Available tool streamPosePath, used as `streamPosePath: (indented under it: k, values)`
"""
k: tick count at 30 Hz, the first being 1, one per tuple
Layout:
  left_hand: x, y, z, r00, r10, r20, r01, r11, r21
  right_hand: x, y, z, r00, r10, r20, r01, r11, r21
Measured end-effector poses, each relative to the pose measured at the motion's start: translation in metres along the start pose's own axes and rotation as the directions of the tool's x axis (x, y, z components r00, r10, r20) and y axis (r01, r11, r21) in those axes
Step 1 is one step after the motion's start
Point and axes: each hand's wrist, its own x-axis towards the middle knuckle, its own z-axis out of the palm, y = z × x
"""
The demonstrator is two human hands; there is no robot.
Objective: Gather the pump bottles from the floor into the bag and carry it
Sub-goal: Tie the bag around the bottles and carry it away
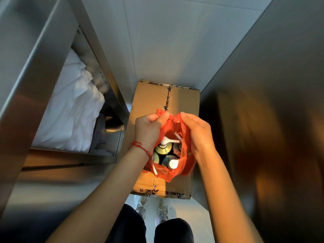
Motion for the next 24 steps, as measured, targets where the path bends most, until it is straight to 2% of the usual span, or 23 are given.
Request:
streamPosePath:
  k: [3, 6, 9, 17, 21, 24]
  values:
    - [-0.003, -0.009, 0.001, 0.997, 0.026, -0.068, -0.025, 1.000, 0.018, -0.006, 0.009, -0.001, 0.985, -0.139, -0.102, 0.136, 0.990, -0.039]
    - [-0.005, -0.015, -0.003, 0.992, 0.023, -0.126, -0.023, 1.000, 0.002, -0.012, 0.016, -0.003, 0.966, -0.199, -0.163, 0.218, 0.970, 0.108]
    - [-0.007, -0.025, -0.012, 0.986, -0.027, -0.164, 0.021, 0.999, -0.037, -0.017, 0.018, -0.004, 0.965, -0.150, -0.216, 0.212, 0.930, 0.300]
    - [-0.013, -0.038, -0.035, 0.970, -0.135, -0.201, 0.087, 0.970, -0.229, -0.021, 0.025, -0.017, 0.928, 0.028, -0.371, 0.155, 0.876, 0.456]
    - [-0.015, -0.038, -0.039, 0.966, -0.150, -0.210, 0.087, 0.956, -0.280, -0.021, 0.026, -0.019, 0.923, 0.064, -0.381, 0.137, 0.868, 0.477]
    - [-0.016, -0.036, -0.039, 0.978, -0.105, -0.182, 0.050, 0.957, -0.285, -0.023, 0.023, -0.020, 0.931, -0.010, -0.364, 0.170, 0.896, 0.410]
